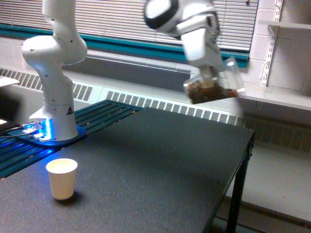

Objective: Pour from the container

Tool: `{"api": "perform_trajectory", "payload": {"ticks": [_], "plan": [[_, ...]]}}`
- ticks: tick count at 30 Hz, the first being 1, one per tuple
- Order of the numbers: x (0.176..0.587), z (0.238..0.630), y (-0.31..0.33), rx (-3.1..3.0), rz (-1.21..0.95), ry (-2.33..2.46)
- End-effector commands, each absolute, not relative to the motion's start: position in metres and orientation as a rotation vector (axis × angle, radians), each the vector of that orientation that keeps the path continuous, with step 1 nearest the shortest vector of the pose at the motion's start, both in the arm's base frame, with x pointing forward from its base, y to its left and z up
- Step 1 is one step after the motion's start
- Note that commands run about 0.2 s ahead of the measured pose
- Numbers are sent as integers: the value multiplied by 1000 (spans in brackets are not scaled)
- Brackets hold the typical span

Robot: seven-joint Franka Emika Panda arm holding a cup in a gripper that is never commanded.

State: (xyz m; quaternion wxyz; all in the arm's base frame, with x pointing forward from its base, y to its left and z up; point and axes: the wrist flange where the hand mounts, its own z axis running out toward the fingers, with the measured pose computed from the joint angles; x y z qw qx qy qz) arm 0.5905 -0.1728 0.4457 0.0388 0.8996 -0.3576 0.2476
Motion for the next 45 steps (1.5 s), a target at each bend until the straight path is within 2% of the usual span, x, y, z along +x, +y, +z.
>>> {"api": "perform_trajectory", "payload": {"ticks": [1,13,23,32,45], "plan": [[548,460,-251,2684,783,-1128],[461,459,-346,2585,754,-1193],[394,450,-395,2530,691,-1213],[348,430,-412,2515,635,-1233],[287,399,-404,2504,570,-1220]]}}
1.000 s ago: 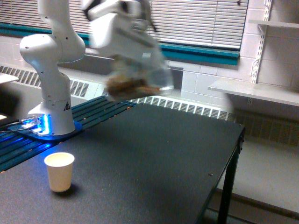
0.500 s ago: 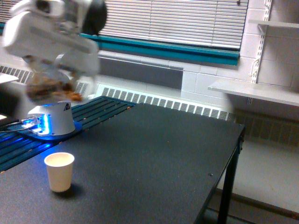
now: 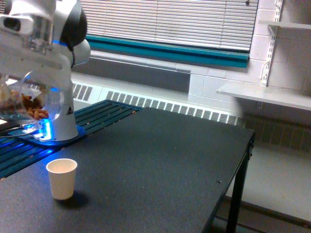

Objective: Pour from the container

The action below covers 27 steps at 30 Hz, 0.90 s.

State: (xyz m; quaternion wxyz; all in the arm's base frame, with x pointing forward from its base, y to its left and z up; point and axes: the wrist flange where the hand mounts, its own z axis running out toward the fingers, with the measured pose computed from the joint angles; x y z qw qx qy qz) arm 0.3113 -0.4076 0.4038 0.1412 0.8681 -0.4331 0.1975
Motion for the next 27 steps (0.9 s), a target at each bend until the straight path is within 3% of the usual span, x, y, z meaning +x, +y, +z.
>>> {"api": "perform_trajectory", "payload": {"ticks": [1,14,27], "plan": [[281,395,-402,2506,561,-1224],[216,356,-384,2507,470,-1207],[192,335,-369,2513,412,-1147]]}}
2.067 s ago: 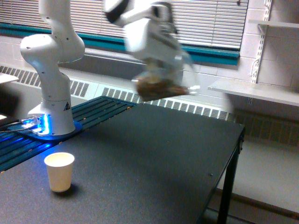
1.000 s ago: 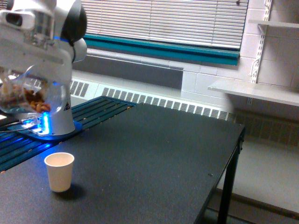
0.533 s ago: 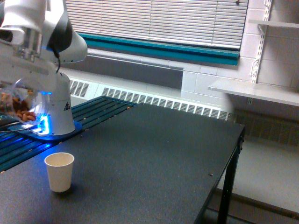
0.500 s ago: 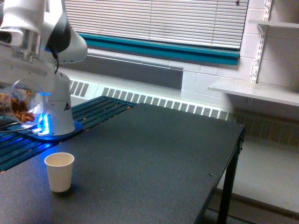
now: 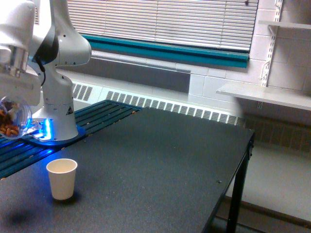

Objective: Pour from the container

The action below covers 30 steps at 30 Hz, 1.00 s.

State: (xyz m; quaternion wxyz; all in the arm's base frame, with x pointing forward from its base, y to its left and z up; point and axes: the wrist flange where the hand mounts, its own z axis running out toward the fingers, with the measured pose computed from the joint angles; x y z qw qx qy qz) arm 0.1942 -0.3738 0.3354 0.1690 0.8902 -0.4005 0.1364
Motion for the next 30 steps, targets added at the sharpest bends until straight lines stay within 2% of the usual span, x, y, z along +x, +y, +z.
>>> {"api": "perform_trajectory", "payload": {"ticks": [1,30], "plan": [[192,334,-368,2514,410,-1142],[204,299,-327,2547,316,-985]]}}
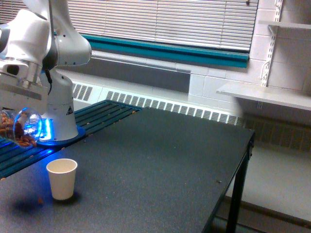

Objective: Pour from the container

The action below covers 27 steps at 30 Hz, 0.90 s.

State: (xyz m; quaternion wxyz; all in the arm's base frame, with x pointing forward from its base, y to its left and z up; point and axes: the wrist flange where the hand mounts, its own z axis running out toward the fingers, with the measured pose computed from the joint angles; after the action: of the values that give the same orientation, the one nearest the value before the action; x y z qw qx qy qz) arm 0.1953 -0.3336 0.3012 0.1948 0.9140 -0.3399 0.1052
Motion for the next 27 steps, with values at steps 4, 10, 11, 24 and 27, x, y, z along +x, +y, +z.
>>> {"api": "perform_trajectory", "payload": {"ticks": [4,10,11,24,27], "plan": [[209,297,-323,2548,310,-968],[221,301,-319,2541,305,-922],[224,301,-318,2540,305,-916],[241,304,-305,2541,292,-823],[237,304,-305,2535,281,-811]]}}
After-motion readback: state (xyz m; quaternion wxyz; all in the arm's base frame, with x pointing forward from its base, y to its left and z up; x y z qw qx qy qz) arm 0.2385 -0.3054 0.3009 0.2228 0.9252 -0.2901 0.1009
